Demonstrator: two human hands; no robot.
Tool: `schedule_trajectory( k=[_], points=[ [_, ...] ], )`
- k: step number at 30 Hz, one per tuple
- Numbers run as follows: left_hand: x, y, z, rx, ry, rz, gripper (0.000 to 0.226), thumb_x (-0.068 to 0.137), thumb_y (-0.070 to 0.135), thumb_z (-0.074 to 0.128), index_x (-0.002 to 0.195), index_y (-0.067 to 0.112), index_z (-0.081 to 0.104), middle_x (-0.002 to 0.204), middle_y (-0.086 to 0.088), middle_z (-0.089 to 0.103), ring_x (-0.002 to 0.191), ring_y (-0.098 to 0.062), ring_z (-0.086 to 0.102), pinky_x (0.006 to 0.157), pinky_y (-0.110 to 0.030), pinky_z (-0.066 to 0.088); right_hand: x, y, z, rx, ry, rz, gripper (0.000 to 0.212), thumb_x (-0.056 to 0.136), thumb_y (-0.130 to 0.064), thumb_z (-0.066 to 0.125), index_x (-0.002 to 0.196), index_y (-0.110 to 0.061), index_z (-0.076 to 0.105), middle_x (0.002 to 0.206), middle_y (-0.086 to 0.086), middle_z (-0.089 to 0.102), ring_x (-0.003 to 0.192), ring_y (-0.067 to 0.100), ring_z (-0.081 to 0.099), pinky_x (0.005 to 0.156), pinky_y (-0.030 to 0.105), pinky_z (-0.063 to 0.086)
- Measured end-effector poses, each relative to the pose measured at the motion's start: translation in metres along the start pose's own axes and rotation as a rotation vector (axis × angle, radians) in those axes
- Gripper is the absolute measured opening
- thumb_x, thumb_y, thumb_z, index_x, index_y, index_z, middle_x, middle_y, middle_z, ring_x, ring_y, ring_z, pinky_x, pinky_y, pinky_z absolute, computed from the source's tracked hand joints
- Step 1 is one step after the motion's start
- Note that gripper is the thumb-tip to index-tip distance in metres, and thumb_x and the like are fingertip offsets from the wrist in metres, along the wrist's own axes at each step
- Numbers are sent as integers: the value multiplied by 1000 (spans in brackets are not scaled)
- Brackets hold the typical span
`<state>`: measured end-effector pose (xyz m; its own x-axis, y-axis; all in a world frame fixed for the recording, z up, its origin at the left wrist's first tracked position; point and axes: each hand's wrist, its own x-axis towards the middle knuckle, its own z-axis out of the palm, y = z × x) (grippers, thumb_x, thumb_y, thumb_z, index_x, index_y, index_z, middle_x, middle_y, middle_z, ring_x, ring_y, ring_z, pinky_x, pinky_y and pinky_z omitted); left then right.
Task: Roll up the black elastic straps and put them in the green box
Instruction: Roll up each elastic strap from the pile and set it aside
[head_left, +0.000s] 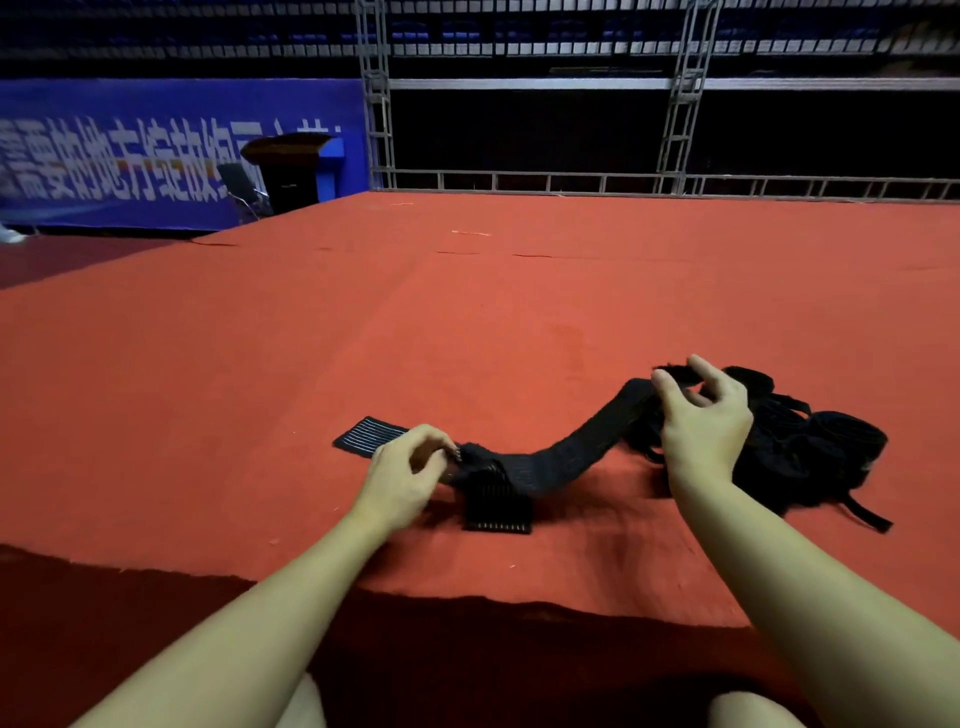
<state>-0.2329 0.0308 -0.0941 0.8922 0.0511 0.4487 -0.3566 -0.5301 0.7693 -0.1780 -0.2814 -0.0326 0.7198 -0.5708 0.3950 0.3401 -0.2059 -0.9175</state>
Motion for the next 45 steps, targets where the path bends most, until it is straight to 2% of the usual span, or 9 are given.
schedule_trajectory(
  k=[5, 9, 17, 20, 25, 31, 34, 38, 45],
  points=[
    [-6, -23, -32, -197, 191, -280, 55, 83, 65, 64, 73, 12, 69, 69, 2, 66, 66, -15, 58, 67, -32, 45, -24, 3, 2, -31, 48, 31, 21, 83, -29, 83, 100, -25, 71, 107, 4, 71, 90, 7, 62, 92, 25, 50],
    [-15, -42, -52, -183, 213, -450, 26, 88, 28, 81, 96, 11, 64, 73, -10, 69, 65, -21, 62, 58, -29, 47, -51, 22, -1, -94, 2, 89, 23, 85, -22, 82, 105, -18, 70, 89, 1, 67, 87, 14, 62, 92, 36, 50],
    [-34, -71, -82, 291, 220, -520, 15, 95, 33, 70, 100, 21, 75, 81, 0, 71, 88, -28, 69, 76, -35, 47, -76, 63, -27, -565, -212, 218, 20, 92, -27, 70, 108, -20, 79, 107, 10, 77, 108, 34, 68, 93, 41, 51],
    [-36, -66, -73, 498, 142, -531, 19, 97, 35, 64, 110, 23, 70, 101, -4, 74, 106, -34, 66, 89, -40, 48, -81, 64, -28, -783, -290, 192, 28, 87, -22, 66, 113, -24, 76, 114, 11, 74, 113, 38, 63, 95, 42, 51],
    [-31, -46, -44, 766, 223, -300, 32, 96, 30, 60, 127, 24, 61, 126, -5, 59, 119, -28, 52, 100, -43, 38, -81, 55, -9, -872, -417, 30, 32, 86, -19, 63, 117, -26, 71, 121, 6, 69, 119, 35, 57, 101, 43, 45],
    [-26, -22, 7, 609, -39, -256, 47, 101, 56, 46, 137, 27, 53, 142, 1, 49, 135, -23, 43, 114, -39, 34, -86, 47, 53, -755, -756, 171, 40, 90, -53, 67, 112, -20, 67, 108, 3, 73, 114, 30, 65, 94, 38, 49],
    [-33, -27, 19, 723, -199, -312, 75, 100, 70, 27, 160, 26, 25, 169, -4, 18, 157, -21, 11, 129, -40, 4, -83, 49, 78, -838, -755, 263, 54, 78, -72, 64, 73, -19, 56, 78, 4, 63, 94, 32, 68, 77, 37, 44],
    [-34, -29, 21, 820, -305, -378, 87, 96, 78, 11, 165, 26, -1, 172, -6, -9, 158, -18, -11, 128, -45, -9, -77, 51, 98, -790, -736, 375, 56, 69, -59, 86, 89, -11, 66, 92, 9, 69, 92, 30, 68, 78, 35, 48],
    [-34, -29, 21, 853, -325, -388, 87, 95, 79, 8, 164, 27, -2, 171, -6, -11, 158, -19, -12, 127, -48, -8, -66, 57, 113, -641, -767, 267, 21, 84, -36, 83, 89, -16, 78, 90, 5, 78, 94, 27, 73, 87, 36, 57]
  ],
)
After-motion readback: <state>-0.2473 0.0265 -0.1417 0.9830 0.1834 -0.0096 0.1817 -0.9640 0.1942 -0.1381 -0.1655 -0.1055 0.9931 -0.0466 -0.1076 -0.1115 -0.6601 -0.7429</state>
